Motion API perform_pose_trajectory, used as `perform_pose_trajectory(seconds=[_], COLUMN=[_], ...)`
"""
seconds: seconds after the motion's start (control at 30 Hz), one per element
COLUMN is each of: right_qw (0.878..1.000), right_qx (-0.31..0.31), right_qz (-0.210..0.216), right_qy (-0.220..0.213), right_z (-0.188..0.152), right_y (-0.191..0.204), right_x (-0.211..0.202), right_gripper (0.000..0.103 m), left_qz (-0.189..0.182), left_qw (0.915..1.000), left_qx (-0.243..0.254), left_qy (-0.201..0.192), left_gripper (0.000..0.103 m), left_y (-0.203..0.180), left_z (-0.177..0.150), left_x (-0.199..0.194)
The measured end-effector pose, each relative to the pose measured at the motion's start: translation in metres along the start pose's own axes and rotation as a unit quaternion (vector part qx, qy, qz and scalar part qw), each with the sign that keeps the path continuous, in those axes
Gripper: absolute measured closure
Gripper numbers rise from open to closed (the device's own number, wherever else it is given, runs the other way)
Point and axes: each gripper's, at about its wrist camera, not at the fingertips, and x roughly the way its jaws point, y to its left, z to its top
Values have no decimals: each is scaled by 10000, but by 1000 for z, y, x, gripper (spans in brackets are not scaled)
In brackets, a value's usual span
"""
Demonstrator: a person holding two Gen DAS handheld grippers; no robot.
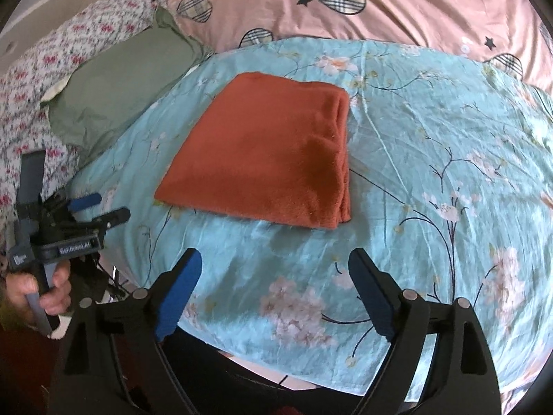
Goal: Fold small clothes
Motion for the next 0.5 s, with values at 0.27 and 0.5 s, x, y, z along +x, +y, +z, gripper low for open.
perform_pose_trajectory(seconds=[0.27, 0.5], right_qw=[9999, 9998], right_qx=[-92, 21], right_qz=[-24, -1], right_qy=[109, 218], right_z=[1, 9], right_y=[5, 3], right_x=[17, 31], right_gripper=[12, 12], left_qz=[107, 73], left_qw=[9998, 9999], left_qx=[122, 89], left_qy=[127, 79], left_gripper=[18, 18], left_y=[-9, -11], left_z=[8, 23], left_x=[11, 14])
